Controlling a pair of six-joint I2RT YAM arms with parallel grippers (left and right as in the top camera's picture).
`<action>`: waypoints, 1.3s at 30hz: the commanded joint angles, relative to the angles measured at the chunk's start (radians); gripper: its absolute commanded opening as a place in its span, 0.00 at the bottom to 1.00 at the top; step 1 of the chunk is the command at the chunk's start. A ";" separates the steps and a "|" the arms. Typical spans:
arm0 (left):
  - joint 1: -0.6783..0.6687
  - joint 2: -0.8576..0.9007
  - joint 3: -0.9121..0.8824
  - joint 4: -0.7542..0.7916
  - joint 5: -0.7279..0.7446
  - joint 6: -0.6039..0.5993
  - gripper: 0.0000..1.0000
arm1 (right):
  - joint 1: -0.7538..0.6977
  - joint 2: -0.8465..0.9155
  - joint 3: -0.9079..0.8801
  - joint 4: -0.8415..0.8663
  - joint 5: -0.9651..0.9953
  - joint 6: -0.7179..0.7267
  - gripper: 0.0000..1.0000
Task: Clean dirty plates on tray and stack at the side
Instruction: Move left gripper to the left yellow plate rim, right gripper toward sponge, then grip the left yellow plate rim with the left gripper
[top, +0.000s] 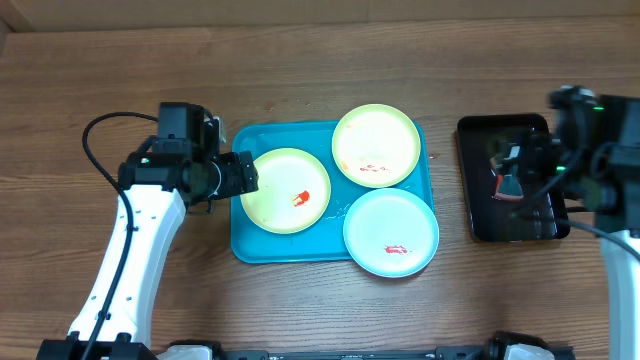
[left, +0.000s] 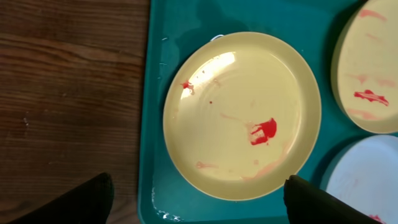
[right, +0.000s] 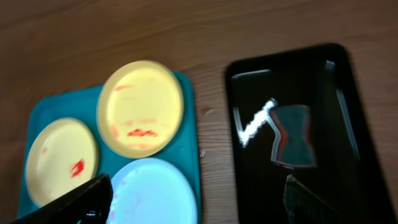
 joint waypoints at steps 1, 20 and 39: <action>-0.016 0.026 0.020 0.001 -0.108 -0.056 0.88 | -0.080 0.006 0.029 -0.008 0.014 0.024 0.88; -0.061 0.339 0.020 0.105 -0.045 0.063 0.56 | -0.106 0.121 0.029 -0.018 0.022 -0.010 0.72; -0.061 0.438 0.019 0.119 -0.143 -0.119 0.26 | -0.106 0.146 0.029 0.002 0.022 -0.008 0.61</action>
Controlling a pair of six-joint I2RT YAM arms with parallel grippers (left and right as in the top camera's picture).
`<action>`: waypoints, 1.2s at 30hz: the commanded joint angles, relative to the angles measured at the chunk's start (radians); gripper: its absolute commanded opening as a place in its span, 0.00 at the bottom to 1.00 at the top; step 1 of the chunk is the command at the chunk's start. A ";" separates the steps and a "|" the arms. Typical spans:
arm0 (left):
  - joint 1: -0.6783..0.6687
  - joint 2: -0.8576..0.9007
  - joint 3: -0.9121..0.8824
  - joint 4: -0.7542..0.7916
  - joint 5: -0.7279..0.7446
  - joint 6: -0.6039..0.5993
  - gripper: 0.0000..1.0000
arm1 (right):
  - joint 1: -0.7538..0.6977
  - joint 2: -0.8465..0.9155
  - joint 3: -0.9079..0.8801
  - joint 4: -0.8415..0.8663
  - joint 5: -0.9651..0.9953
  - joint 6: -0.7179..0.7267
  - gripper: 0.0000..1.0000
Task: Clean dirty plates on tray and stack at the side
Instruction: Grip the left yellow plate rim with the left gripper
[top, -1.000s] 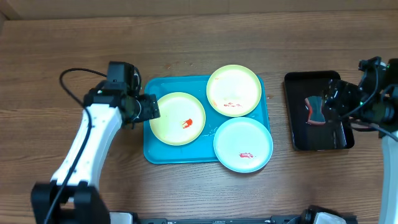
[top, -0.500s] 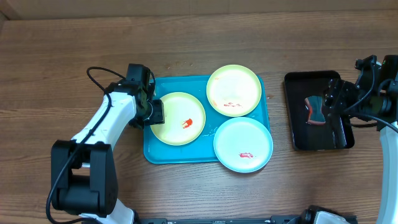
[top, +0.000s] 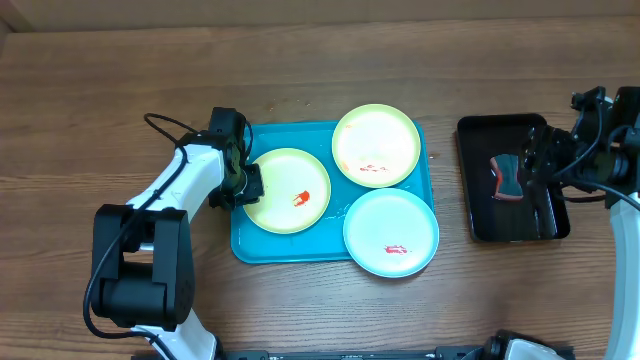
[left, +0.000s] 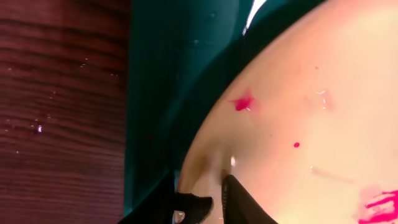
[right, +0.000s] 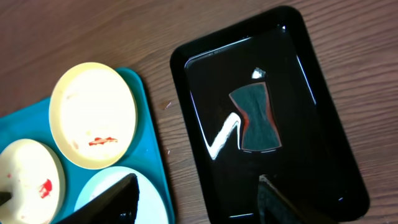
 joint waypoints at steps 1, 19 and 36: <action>-0.002 0.015 0.018 0.001 -0.040 -0.059 0.26 | -0.005 0.014 0.028 0.008 0.010 -0.004 0.61; -0.001 0.014 0.323 -0.322 -0.054 -0.036 0.39 | -0.006 0.023 0.028 0.011 0.011 -0.005 0.61; -0.002 0.047 0.162 -0.203 -0.077 -0.048 0.30 | -0.006 0.023 0.028 0.009 0.018 -0.005 0.61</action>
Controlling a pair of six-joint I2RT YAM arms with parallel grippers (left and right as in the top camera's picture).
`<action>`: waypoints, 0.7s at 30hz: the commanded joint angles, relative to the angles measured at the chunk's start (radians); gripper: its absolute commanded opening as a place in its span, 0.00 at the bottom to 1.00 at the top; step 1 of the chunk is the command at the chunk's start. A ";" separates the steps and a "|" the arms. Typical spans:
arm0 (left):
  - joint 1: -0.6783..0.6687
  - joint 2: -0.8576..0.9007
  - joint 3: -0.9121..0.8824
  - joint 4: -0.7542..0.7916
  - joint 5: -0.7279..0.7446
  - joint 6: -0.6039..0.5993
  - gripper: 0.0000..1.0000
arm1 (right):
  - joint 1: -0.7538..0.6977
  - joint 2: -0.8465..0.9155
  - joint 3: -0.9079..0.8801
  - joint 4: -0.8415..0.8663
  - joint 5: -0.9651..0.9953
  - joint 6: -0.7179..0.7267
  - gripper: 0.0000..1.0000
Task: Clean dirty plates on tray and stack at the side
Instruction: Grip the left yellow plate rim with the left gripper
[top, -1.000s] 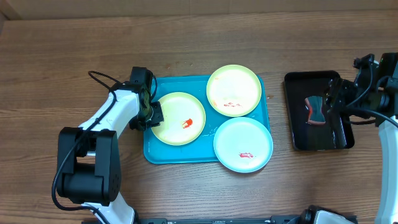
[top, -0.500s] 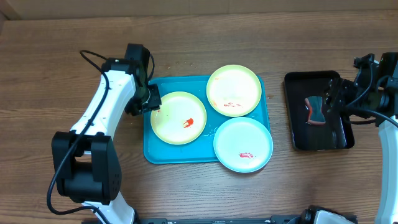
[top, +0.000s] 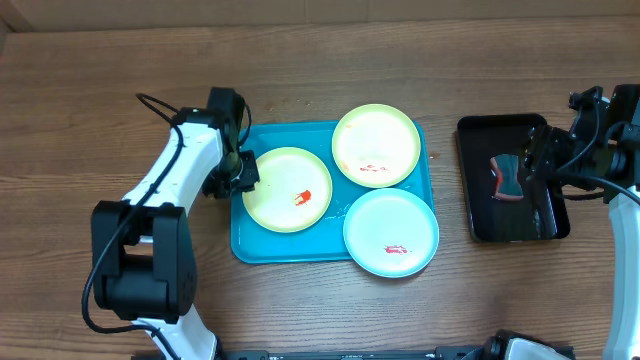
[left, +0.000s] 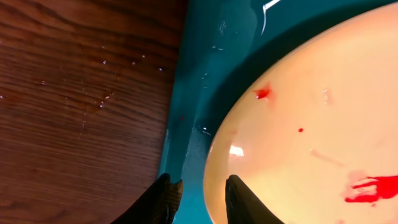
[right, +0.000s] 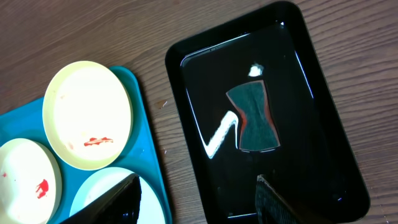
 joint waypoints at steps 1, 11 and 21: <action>-0.002 0.011 -0.029 0.031 -0.016 -0.003 0.30 | -0.006 0.001 0.028 0.006 0.010 -0.004 0.61; -0.002 0.011 -0.116 0.129 -0.016 -0.003 0.30 | -0.005 0.001 0.028 0.005 0.010 -0.004 0.61; -0.003 0.011 -0.136 0.192 0.021 0.002 0.12 | -0.005 0.001 0.028 0.006 0.010 -0.003 0.60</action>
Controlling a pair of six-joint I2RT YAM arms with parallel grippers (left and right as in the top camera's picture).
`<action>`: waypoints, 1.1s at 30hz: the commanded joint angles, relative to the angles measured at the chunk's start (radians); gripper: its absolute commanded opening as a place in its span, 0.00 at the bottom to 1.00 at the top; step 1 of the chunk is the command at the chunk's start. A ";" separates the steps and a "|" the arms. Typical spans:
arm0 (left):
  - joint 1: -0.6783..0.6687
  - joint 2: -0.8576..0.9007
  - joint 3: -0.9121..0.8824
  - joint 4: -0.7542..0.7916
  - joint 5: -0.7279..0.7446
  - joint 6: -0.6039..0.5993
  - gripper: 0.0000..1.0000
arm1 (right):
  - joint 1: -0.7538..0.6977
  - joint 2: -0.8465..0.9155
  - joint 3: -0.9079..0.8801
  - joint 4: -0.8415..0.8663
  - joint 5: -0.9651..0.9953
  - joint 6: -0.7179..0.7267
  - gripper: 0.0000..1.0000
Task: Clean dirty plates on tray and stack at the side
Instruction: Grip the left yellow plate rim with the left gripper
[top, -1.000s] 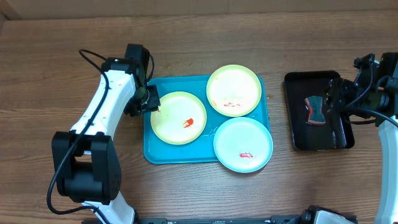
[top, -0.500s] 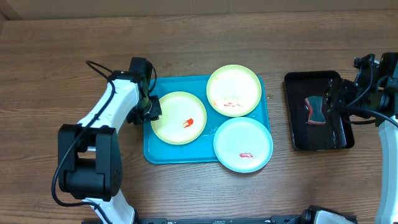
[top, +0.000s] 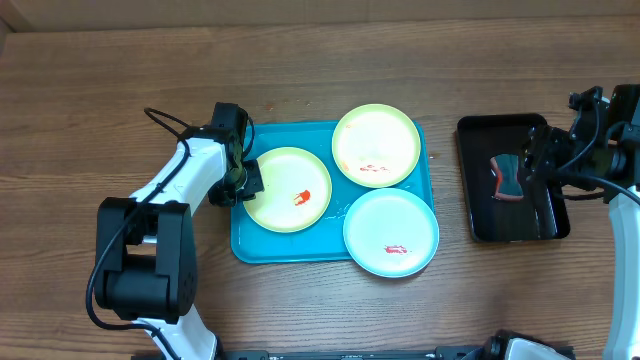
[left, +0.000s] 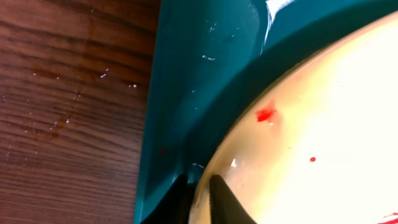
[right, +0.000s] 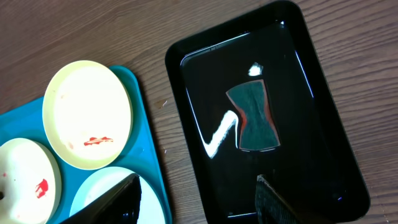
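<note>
Three stained plates lie on the teal tray: a yellow one at left, a yellow-green one at the back, and a light blue one at front right. My left gripper is down at the yellow plate's left rim. In the left wrist view the gripper is shut on that rim, one finger outside and one finger on the plate. My right gripper hangs open above the black tray. A dark sponge lies in it.
The black tray stands to the right of the teal tray, with bare wood between them. Small drops of water speckle the wood left of the teal tray. Cables loop off the left arm.
My left gripper's fingers stood apart beside the yellow plate's left rim; now they are drawn together on that rim. The right arm and the plates have not moved.
My left gripper first hung open above the yellow plate, and my right gripper was over the black tray. Then the left fingers were down at the plate's left rim, then spread at the tray's edge, and now they pinch the rim. The right gripper stays over the sponge.
</note>
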 joint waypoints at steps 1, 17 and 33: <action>-0.001 0.011 -0.006 0.012 -0.003 0.013 0.10 | -0.005 0.001 0.028 0.006 0.010 -0.003 0.60; -0.001 0.011 -0.066 0.056 -0.010 0.055 0.04 | -0.003 0.014 0.027 0.037 -0.031 -0.004 0.54; 0.000 0.011 -0.066 0.053 -0.003 0.080 0.04 | 0.020 0.211 0.190 -0.079 0.026 -0.003 0.50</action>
